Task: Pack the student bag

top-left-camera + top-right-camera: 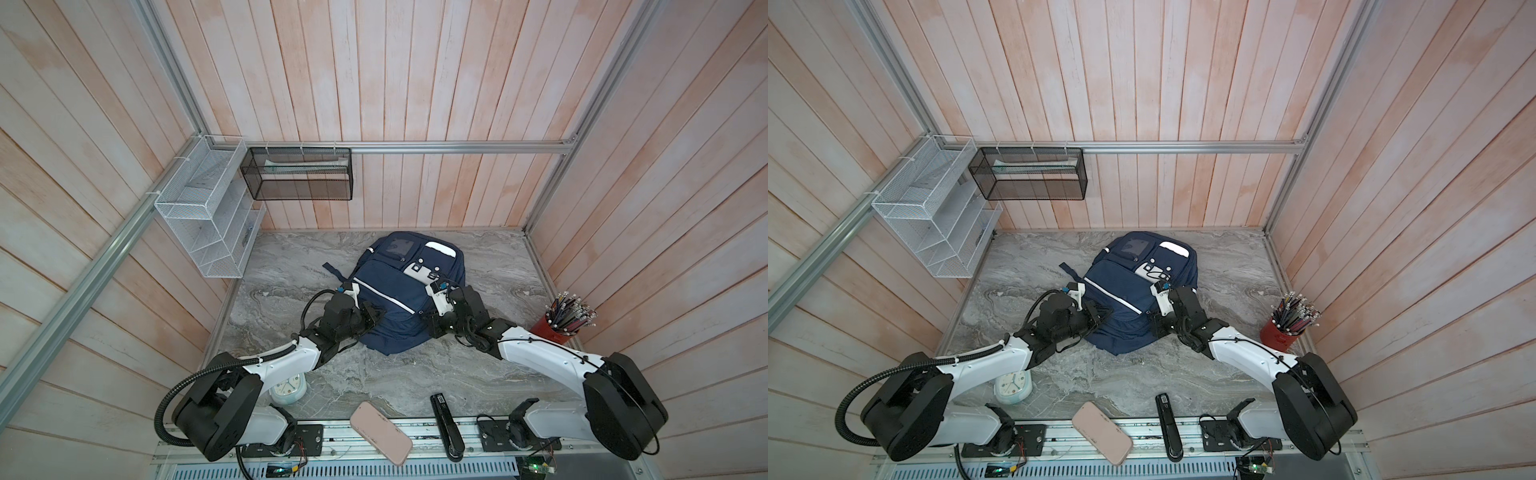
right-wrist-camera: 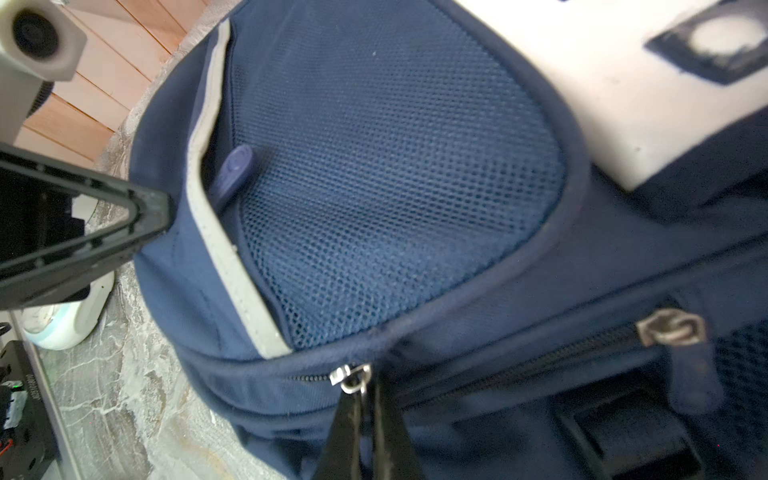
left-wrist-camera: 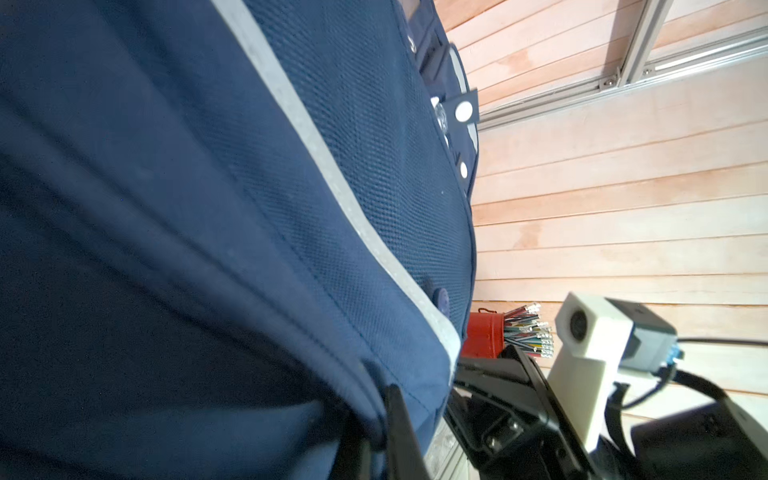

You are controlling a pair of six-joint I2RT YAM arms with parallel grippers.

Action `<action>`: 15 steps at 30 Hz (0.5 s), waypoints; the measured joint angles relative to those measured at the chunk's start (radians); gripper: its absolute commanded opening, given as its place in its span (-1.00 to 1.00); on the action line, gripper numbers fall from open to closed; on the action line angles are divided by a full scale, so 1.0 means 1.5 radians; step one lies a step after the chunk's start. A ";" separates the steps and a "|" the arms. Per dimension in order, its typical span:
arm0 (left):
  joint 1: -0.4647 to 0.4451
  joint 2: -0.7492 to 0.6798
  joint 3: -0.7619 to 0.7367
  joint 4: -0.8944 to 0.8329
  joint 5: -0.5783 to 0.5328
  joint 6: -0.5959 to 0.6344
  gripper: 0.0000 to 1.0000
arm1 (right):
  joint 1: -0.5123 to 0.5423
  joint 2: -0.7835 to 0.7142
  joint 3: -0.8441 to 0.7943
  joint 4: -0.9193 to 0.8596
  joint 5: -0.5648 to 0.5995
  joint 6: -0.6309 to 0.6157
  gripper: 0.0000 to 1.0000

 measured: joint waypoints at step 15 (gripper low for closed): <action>-0.134 -0.007 0.021 -0.074 -0.108 0.020 0.04 | -0.090 0.049 0.040 -0.050 0.092 0.007 0.36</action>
